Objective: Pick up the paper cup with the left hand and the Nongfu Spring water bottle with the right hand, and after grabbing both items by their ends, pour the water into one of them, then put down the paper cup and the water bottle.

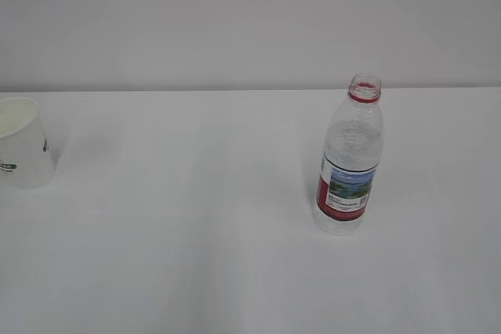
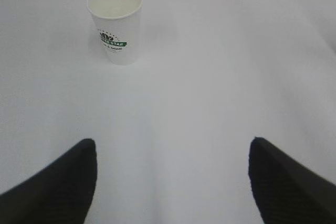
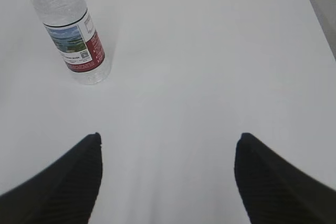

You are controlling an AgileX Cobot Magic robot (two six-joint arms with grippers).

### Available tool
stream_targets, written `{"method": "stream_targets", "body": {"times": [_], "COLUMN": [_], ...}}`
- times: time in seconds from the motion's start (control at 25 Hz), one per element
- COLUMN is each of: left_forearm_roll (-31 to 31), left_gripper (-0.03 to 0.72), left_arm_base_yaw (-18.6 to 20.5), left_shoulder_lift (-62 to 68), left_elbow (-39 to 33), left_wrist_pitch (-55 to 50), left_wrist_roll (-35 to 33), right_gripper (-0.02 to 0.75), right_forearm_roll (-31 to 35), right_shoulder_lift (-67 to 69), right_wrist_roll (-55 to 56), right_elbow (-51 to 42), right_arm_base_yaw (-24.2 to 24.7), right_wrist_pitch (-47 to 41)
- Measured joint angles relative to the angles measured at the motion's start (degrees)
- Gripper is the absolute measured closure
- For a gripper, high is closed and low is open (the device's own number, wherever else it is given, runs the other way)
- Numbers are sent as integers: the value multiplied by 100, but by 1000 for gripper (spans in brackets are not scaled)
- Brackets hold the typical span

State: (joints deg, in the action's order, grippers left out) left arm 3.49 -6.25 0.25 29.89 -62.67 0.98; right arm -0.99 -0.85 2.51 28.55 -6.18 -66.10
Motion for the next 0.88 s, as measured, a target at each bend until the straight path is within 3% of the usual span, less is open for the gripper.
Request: {"method": "stream_targets", "body": {"times": [0.88], "left_forearm_roll": [0], "left_gripper": [74], "left_arm_base_yaw": [0], "left_shoulder_lift": [0], "left_elbow": [0], "left_wrist_pitch": [0], "left_wrist_roll": [0], "right_gripper": [146], "right_forearm_roll": [0], "right_shoulder_lift": [0], "right_wrist_roll": [0], "right_elbow": [0], "right_arm_base_yaw": [0], "right_wrist_pitch": [0]}}
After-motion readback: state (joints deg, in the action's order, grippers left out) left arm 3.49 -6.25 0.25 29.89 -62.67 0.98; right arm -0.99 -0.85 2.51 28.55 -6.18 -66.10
